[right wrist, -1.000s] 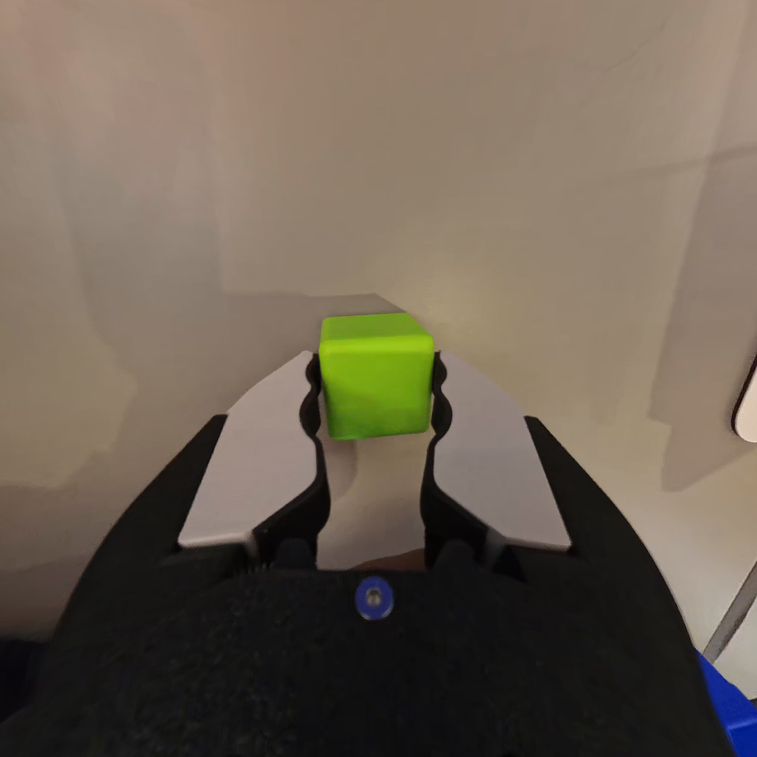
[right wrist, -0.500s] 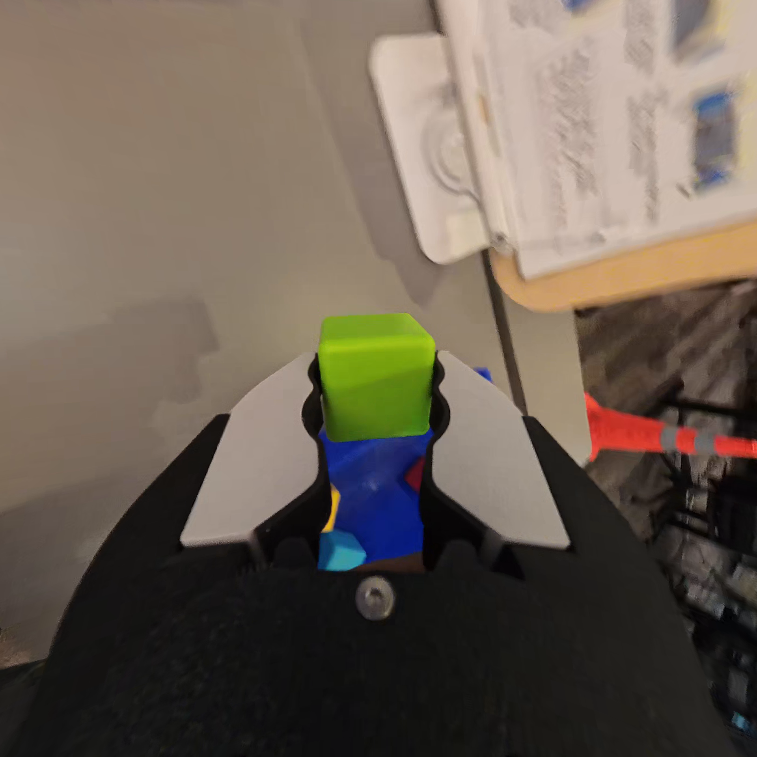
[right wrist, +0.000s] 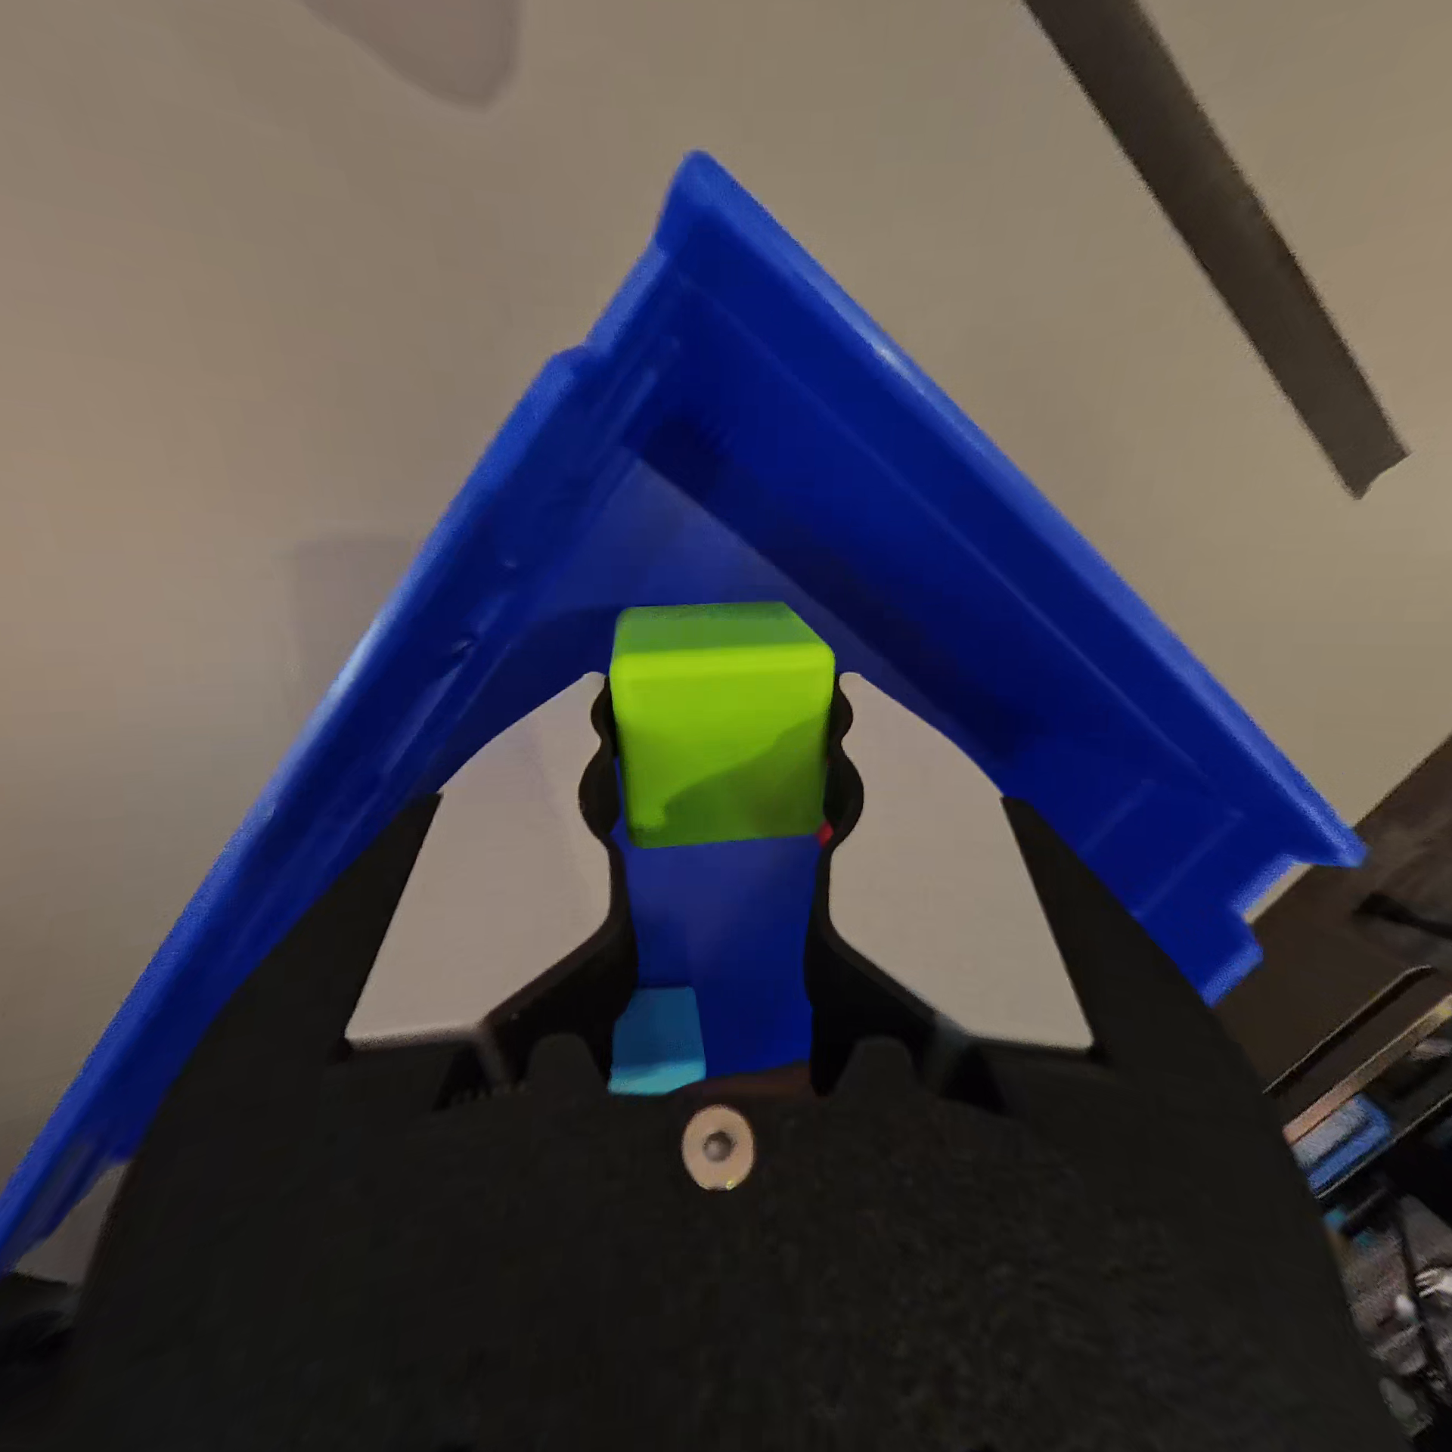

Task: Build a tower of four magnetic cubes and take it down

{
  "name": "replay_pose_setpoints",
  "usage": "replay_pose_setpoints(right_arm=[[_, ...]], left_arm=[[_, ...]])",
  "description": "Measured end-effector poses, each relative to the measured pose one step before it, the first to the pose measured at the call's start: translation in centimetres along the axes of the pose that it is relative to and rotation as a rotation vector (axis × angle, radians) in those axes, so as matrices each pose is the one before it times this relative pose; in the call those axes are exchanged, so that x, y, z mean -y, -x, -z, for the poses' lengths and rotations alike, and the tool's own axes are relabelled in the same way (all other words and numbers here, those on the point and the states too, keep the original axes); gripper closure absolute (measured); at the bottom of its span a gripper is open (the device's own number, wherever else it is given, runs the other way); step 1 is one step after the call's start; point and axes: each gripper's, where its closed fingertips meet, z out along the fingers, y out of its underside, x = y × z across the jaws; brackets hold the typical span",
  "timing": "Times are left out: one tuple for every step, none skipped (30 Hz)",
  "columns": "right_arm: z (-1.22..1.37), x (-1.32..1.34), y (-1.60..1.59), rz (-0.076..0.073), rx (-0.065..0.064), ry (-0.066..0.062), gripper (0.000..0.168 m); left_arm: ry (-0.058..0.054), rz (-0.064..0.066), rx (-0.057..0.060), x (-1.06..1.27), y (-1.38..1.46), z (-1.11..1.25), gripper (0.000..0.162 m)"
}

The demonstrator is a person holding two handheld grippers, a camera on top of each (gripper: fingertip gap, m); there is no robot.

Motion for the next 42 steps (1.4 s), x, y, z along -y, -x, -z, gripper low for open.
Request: replay_pose_setpoints(right_arm=[[-0.788,-0.097,-0.163,-0.0269,0.0040,0.0112,0.118],[-0.694,-0.038,-0.140,-0.0280,0.0051,0.0077,0.118],[-0.608,-0.030,-0.173,-0.0318,0.0032,0.0083,0.118],[-0.515,-0.077,-0.222,-0.0328,-0.0013,0.0114,0.118],[-0.451,-0.080,-0.225,-0.0301,-0.0051,0.0113,0.118],[-0.415,-0.053,-0.037,-0.0168,0.0018,0.0108,0.118],[-0.362,0.005,0.075,-0.0033,0.0041,0.0045,0.118],[-0.349,-0.030,0.190,0.0024,0.0074,0.0054,0.118],[-0.325,-0.134,0.181,0.0041,0.0047,0.0118,0.118],[-0.300,-0.175,0.100,0.0095,-0.0020,0.0122,0.118],[-0.245,-0.122,0.095,0.0113,-0.0031,0.0081,0.118],[-0.219,-0.108,0.106,0.0057,-0.0007,0.0046,0.118],[-0.207,-0.069,0.114,0.0025,0.0031,0.0013,0.118],[-0.144,0.015,0.118,0.0059,0.0035,-0.0083,0.118],[-0.056,0.088,-0.086,0.0021,-0.0081,-0.0157,0.118],[0.098,0.024,-0.119,0.0005,-0.0081,-0.0131,0.116],[0.359,0.042,-0.188,0.0010,-0.0106,-0.0160,0.112],[0.699,0.169,-0.152,0.0013,-0.0094,-0.0290,0.106],[1.074,0.222,-0.004,0.0013,-0.0017,-0.0396,0.105],[1.419,0.306,0.024,-0.0053,-0.0049,-0.0501,0.104],[1.809,0.349,0.082,-0.0041,-0.0110,-0.0598,0.103],[2.204,0.463,0.187,0.0015,-0.0185,-0.0750,0.102],[2.561,0.579,0.377,0.0018,-0.0223,-0.0908,0.103],[2.827,0.730,0.742,-0.0009,-0.0154,-0.1048,0.104],[2.884,0.915,1.182,-0.0019,-0.0052,-0.1163,0.104],[2.768,0.985,1.689,-0.0075,0.0082,-0.1222,0.105],[2.465,0.876,2.124,-0.0123,0.0208,-0.1163,0.107],[2.014,0.575,2.446,-0.0167,0.0277,-0.1014,0.108],[1.548,0.139,2.569,-0.0248,0.0280,-0.0933,0.109],[1.071,-0.332,2.480,-0.0293,0.0225,-0.0828,0.108],[0.677,-0.904,2.264,-0.0314,0.0181,-0.0634,0.109],[0.379,-1.487,2.121,-0.0365,0.0201,-0.0402,0.110],[0.156,-1.900,1.988,-0.0345,0.0247,-0.0178,0.112],[-0.002,-1.830,1.537,-0.0229,0.0090,-0.0237,0.112],[-0.004,-1.614,0.944,0.0147,-0.0187,-0.0227,0.111],[0.074,-1.361,0.689,0.0184,-0.0286,-0.0088,0.112],[0.196,-0.708,1.018,0.0094,0.0041,-0.0138,0.113],[0.248,-0.141,0.919,0.0212,0.0087,-0.0100,0.113],[0.237,0.078,0.429,0.0452,-0.0118,0.0017,0.112],[0.303,0.044,-0.174,0.0477,-0.0425,0.0061,0.112],[0.389,-0.032,-0.259,0.0160,-0.0372,-0.0010,0.114],[0.410,-0.049,0.059,-0.0241,-0.0077,-0.0156,0.115]], left_arm=[[0.0005,0.0006,-0.0002,-0.017,0.019,0.022,0.109],[-0.0018,-0.0009,0.0008,0.019,0.021,0.045,0.109],[-0.0023,-0.0023,0.0003,0.034,0.003,0.045,0.109],[0.0006,-0.0034,0.0008,-0.020,0.003,0.026,0.109],[0.0018,-0.0038,0.0030,-0.035,0.027,0.026,0.109],[0.0011,-0.0033,0.0026,-0.015,0.015,0.001,0.109],[0.0004,-0.0027,0.0004,-0.017,-0.019,0.009,0.109],[0.0009,-0.0026,0.0001,-0.012,-0.028,-0.009,0.109],[0.0013,-0.0025,0.0005,-0.015,-0.016,-0.012,0.109],[0.0021,-0.0027,0.0004,-0.034,-0.026,-0.023,0.109],[0.0024,-0.0028,-0.0002,-0.037,-0.031,-0.035,0.109],[0.0012,-0.0026,0.0000,-0.014,-0.035,-0.015,0.109],[0.0016,-0.0024,-0.0004,-0.028,-0.034,-0.019,0.109],[0.0014,-0.0014,-0.0006,-0.016,-0.015,-0.014,0.109],[-0.0001,0.0000,0.0004,-0.008,0.000,-0.010,0.109],[0.0001,0.0011,0.0008,0.009,0.025,-0.001,0.109],[0.0018,0.0017,0.0010,-0.022,0.040,-0.002,0.109],[0.0025,0.0021,0.0037,-0.022,0.077,0.012,0.109],[0.0028,0.0018,0.0052,-0.026,0.127,0.019,0.109],[0.0037,0.0005,0.0058,-0.012,0.151,0.072,0.108],[-0.0003,-0.0001,0.0099,0.092,0.241,0.113,0.108],[-0.0024,0.0013,0.0160,0.174,0.370,0.148,0.108],[-0.0016,0.0039,0.0162,0.224,0.419,0.158,0.108],[-0.0019,0.0057,0.0175,0.258,0.473,0.168,0.108],[-0.0011,0.0040,0.0284,0.280,0.651,0.170,0.108],[-0.0012,0.0004,0.0362,0.312,0.780,0.181,0.108],[-0.0014,-0.0030,0.0343,0.296,0.751,0.157,0.108],[0.0001,-0.0058,0.0337,0.261,0.748,0.120,0.108],[0.0011,-0.0072,0.0351,0.158,0.751,0.097,0.107],[0.0014,-0.0081,0.0317,0.068,0.706,0.044,0.106],[0.0002,-0.0082,0.0291,-0.008,0.645,0.021,0.106],[0.0024,-0.0047,0.0318,-0.114,0.673,-0.023,0.106],[0.0018,0.0001,0.0252,-0.119,0.565,-0.041,0.106],[-0.0037,0.0036,0.0179,-0.023,0.426,-0.038,0.106],[-0.0025,0.0024,0.0192,-0.035,0.420,-0.041,0.106],[0.0004,0.0013,0.0205,-0.058,0.398,-0.040,0.106],[-0.0035,0.0033,0.0152,0.016,0.296,0.001,0.106],[-0.0046,0.0047,0.0095,0.007,0.191,0.046,0.106],[-0.0034,0.0039,0.0045,-0.017,0.092,0.063,0.106],[-0.0018,0.0018,-0.0013,-0.054,-0.028,0.075,0.106],[0.0020,-0.0019,-0.0045,-0.128,-0.119,0.070,0.106],[0.0042,-0.0027,-0.0038,-0.125,-0.152,0.094,0.106]])
